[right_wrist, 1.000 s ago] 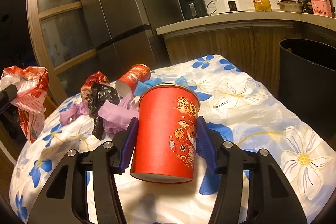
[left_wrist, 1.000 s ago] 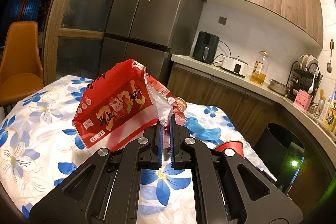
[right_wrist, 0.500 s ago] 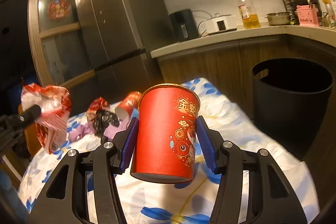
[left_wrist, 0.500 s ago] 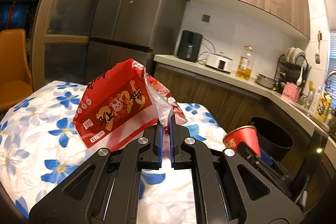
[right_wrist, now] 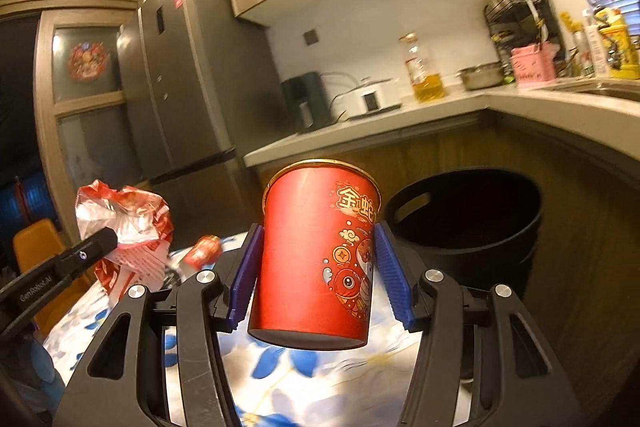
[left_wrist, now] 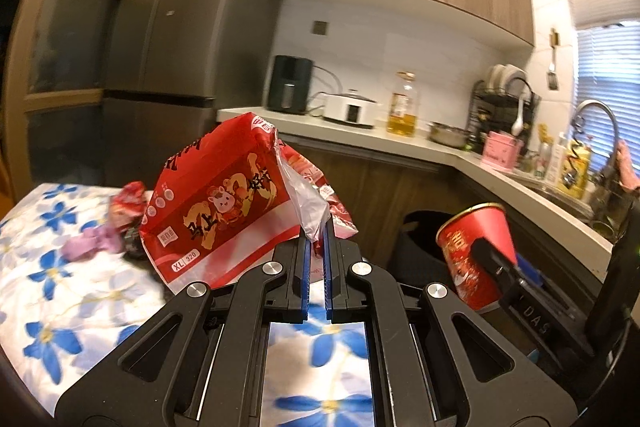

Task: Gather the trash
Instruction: 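Carry the snack bag and red cup with both tools over the bin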

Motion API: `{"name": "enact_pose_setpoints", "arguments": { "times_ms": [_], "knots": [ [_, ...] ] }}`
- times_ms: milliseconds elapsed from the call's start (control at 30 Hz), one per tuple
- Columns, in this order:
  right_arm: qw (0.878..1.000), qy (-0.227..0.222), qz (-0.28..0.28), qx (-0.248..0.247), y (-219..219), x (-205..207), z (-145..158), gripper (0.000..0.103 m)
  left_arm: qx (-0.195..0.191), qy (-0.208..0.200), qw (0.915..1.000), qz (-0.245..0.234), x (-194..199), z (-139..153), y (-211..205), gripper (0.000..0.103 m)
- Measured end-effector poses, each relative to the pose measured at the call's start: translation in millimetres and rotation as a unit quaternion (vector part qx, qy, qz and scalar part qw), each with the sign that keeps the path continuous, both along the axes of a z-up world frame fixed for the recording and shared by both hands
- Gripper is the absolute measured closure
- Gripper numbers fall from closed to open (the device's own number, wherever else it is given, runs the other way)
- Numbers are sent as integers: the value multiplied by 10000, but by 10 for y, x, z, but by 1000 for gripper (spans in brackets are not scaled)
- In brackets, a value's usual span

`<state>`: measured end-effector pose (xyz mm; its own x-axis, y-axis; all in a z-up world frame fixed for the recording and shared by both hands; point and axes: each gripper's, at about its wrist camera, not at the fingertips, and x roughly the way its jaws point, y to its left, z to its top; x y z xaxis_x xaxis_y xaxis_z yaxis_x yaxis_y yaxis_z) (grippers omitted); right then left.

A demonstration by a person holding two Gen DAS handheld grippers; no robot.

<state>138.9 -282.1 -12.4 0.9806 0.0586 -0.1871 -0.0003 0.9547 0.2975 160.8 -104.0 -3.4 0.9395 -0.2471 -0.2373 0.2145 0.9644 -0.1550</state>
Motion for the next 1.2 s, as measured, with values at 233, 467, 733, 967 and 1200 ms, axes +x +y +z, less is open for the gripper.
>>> {"name": "enact_pose_setpoints", "arguments": {
  "times_ms": [233,467,733,967,1200],
  "knots": [
    [9982,-295,-528,-29,-447,-49,171,48,45,-184,9985,-518,127,97,-519,99],
    [9955,-458,-833,-5,-761,-13,238,48,23,-257,9946,-1002,305,173,-1006,99],
    [9940,-583,-921,68,-949,59,256,48,123,-316,9893,-1421,486,189,-1422,99],
    [9935,-605,-964,63,-1042,146,267,47,230,-301,9856,-1647,633,108,-1677,99],
    [9935,-597,-966,59,-1150,256,270,47,190,-168,9841,-1759,836,24,-1796,99]
  ]
}}
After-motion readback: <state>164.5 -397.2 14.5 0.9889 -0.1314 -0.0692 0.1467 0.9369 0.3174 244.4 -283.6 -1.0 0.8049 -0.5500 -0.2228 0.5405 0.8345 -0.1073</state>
